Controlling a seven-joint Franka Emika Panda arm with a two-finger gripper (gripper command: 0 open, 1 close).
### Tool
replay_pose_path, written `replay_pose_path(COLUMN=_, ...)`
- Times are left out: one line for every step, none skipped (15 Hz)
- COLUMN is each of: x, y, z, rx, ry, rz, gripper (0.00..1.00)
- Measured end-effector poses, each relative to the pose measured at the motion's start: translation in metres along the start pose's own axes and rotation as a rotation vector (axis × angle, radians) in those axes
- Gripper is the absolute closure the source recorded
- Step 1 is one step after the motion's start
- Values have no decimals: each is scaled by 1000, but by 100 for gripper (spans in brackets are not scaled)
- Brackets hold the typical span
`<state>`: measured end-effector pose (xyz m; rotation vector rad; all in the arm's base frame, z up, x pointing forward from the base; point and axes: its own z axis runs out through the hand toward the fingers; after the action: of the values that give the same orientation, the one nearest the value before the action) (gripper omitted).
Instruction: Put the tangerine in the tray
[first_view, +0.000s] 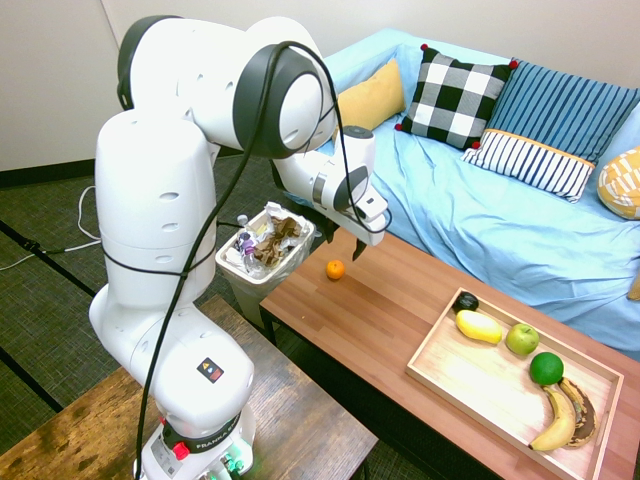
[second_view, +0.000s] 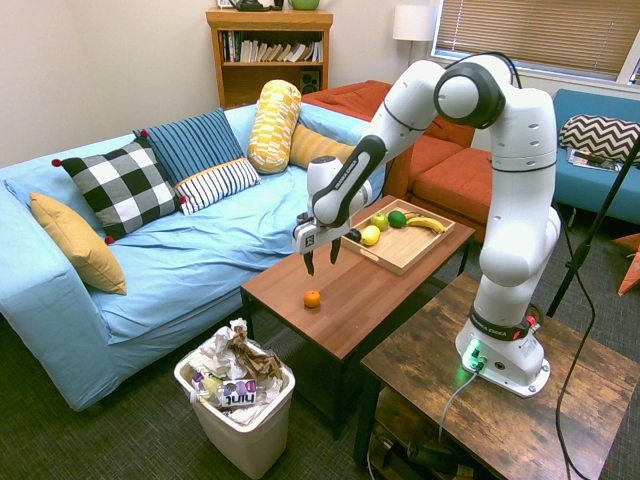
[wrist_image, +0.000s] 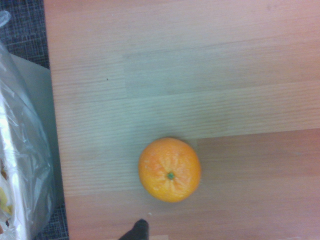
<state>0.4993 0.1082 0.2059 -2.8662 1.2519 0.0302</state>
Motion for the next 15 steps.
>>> replay_pose_path(x=-5, y=-5, z=13, rx=-10, ry=-3, rz=0, gripper=0)
replay_pose_path(x=-9, y=-10, z=27, rx=-21, ry=-6, rz=-1, gripper=0)
replay_pose_path(x=-12, y=-15, z=40, rx=-33, ry=-6, rz=-3, gripper=0)
replay_pose_path(x=-13, y=-20, z=50, rx=-45, ry=-1, rz=-5, gripper=0)
replay_pose_path(x=-12, y=-25, z=60, rx=-56, ry=4, rz=-5, gripper=0)
replay_pose_path(x=-12, y=-29, z=70, rx=-65, ry=8, rz=-5, gripper=0)
replay_pose_path(x=-11, y=-31, z=79, rx=-72, ry=11, rz=-7, gripper=0)
replay_pose_path(x=-10, y=-33, z=87, rx=-79, ry=13, rz=-10, gripper=0)
replay_pose_path(x=-10, y=-34, z=95, rx=-86, ry=14, rz=-11, gripper=0)
replay_pose_path(x=-9, y=-36, z=102, rx=-90, ry=18, rz=-14, gripper=100)
replay_pose_path(x=-9, y=-38, z=107, rx=-88, ry=22, rz=-16, gripper=100)
replay_pose_path(x=-9, y=-40, z=112, rx=-84, ry=26, rz=-18, gripper=100)
replay_pose_path(x=-10, y=-40, z=116, rx=-85, ry=26, rz=-18, gripper=100)
replay_pose_path(x=-10, y=-40, z=118, rx=-85, ry=27, rz=-17, gripper=100)
replay_pose_path(x=-11, y=-41, z=119, rx=-84, ry=25, rz=-14, gripper=100)
